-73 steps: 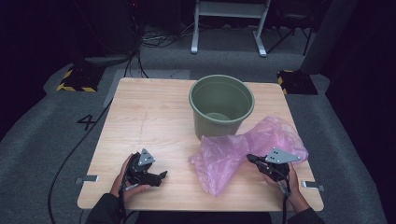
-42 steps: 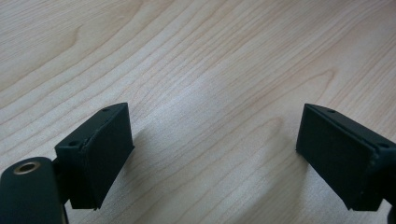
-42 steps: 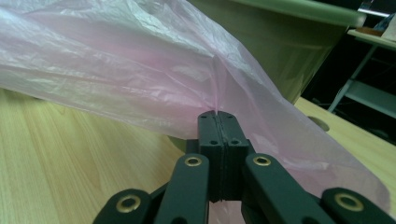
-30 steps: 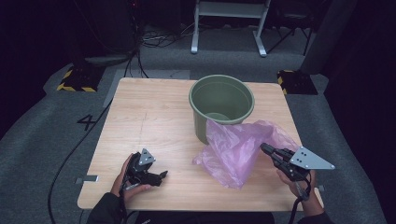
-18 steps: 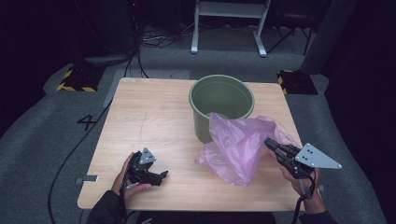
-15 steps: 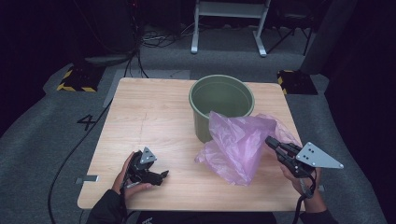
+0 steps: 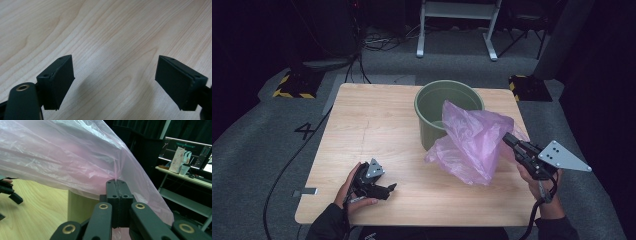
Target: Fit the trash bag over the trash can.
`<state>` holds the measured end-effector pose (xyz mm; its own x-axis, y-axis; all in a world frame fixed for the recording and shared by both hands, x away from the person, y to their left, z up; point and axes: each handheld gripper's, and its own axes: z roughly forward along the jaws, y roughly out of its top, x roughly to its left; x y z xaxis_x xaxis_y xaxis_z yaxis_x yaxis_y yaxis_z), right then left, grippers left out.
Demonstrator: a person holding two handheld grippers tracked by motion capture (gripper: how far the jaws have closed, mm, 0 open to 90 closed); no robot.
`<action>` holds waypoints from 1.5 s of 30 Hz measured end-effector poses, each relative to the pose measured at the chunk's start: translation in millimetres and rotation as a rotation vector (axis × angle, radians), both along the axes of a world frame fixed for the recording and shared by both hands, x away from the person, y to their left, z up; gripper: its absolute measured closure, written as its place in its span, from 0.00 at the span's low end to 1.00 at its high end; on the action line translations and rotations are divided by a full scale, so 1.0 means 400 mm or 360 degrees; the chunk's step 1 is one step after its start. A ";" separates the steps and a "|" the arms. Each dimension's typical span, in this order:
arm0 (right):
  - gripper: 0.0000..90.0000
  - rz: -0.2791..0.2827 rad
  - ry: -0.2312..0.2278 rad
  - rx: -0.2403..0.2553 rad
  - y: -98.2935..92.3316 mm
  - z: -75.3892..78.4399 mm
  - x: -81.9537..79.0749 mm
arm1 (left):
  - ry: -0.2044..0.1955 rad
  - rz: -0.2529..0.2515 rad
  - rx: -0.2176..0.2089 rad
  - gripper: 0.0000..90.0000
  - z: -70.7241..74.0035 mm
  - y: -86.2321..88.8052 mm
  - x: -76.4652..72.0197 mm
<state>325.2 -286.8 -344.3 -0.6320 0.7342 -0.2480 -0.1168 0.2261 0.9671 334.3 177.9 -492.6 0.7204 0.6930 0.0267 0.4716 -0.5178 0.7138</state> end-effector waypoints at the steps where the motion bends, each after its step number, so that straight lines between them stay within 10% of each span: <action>1: 1.00 0.0000 0.0000 0.0000 0.000 0.000 0.000 | -0.0012 -0.0006 0.0004 0.17 0.002 -0.002 -0.001; 26: 1.00 -0.0202 0.0043 0.0007 -0.003 0.047 0.129 | -0.0165 0.0009 -0.0107 0.17 0.073 0.014 0.042; 33: 1.00 -0.0263 0.0047 -0.0003 -0.001 0.061 0.162 | -0.0304 -0.0059 -0.0266 0.18 0.205 -0.027 0.043; 45: 1.00 -0.0398 0.0092 -0.0041 0.003 0.049 0.204 | -0.0517 -0.0162 -0.0338 0.21 0.374 -0.140 0.092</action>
